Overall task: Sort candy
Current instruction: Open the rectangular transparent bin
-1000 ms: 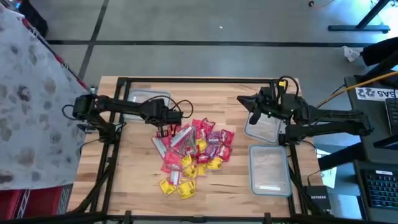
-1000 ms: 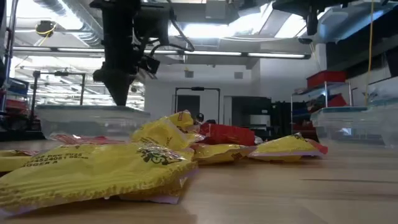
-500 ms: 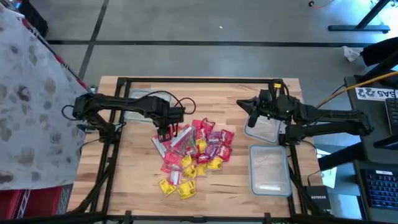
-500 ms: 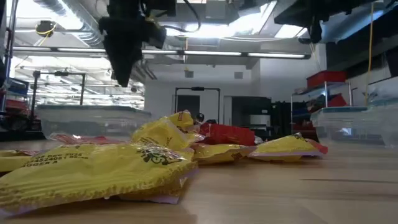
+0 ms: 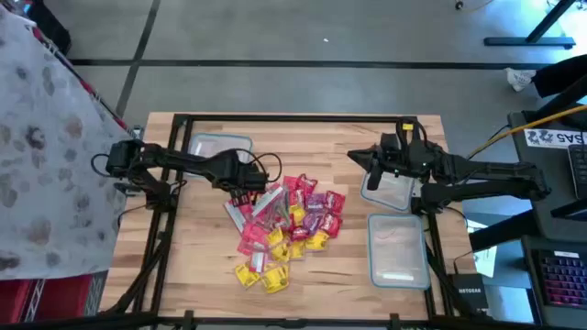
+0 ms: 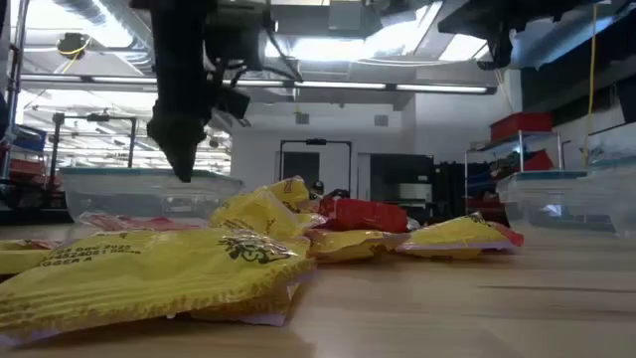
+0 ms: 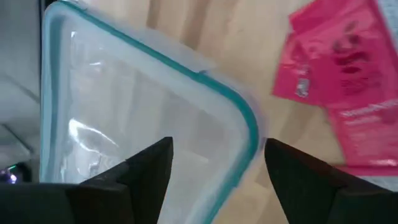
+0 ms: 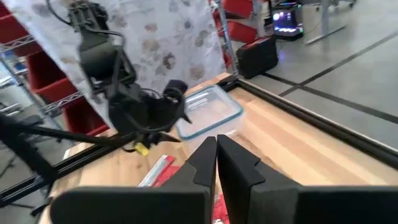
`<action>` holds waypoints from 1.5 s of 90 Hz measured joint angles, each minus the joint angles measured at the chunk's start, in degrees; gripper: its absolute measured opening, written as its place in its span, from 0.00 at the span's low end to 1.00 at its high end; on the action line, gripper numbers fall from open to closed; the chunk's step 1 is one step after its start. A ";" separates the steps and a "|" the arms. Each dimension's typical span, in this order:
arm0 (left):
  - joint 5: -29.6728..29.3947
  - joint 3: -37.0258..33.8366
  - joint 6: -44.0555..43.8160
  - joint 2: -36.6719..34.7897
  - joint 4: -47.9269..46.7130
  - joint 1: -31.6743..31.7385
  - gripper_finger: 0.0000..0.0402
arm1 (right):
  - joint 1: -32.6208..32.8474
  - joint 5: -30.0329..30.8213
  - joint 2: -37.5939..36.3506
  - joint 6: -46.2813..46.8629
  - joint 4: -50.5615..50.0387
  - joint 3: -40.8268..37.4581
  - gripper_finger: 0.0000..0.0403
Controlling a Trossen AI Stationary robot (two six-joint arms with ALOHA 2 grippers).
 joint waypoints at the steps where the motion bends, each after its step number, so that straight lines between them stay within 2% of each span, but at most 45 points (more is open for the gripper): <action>1: -0.01 -0.24 0.10 0.00 0.55 0.00 0.59 | 0.00 0.01 0.00 0.02 0.00 0.00 0.00; 15: -0.62 -3.11 0.33 -0.02 4.97 -0.11 0.59 | 0.00 0.00 0.00 0.15 0.03 0.00 0.00; 35: -2.48 -5.44 0.31 -0.20 6.52 -0.11 0.57 | 0.00 0.00 0.00 1.43 0.07 0.00 0.00; 65: -3.47 -5.34 -1.13 -0.15 7.49 -0.09 0.20 | 0.00 0.03 0.00 2.97 0.07 0.00 0.00; 81: -1.40 -2.99 0.79 -0.07 7.33 -0.02 0.07 | 0.00 0.03 0.00 3.00 0.09 0.00 0.00; 94: 0.55 -1.30 1.92 0.32 7.28 -0.04 0.04 | 0.00 0.03 0.00 4.15 0.07 0.00 0.00; 135: -1.90 4.35 7.32 0.17 6.97 -0.04 0.02 | 0.00 0.03 0.00 4.10 0.07 0.00 0.00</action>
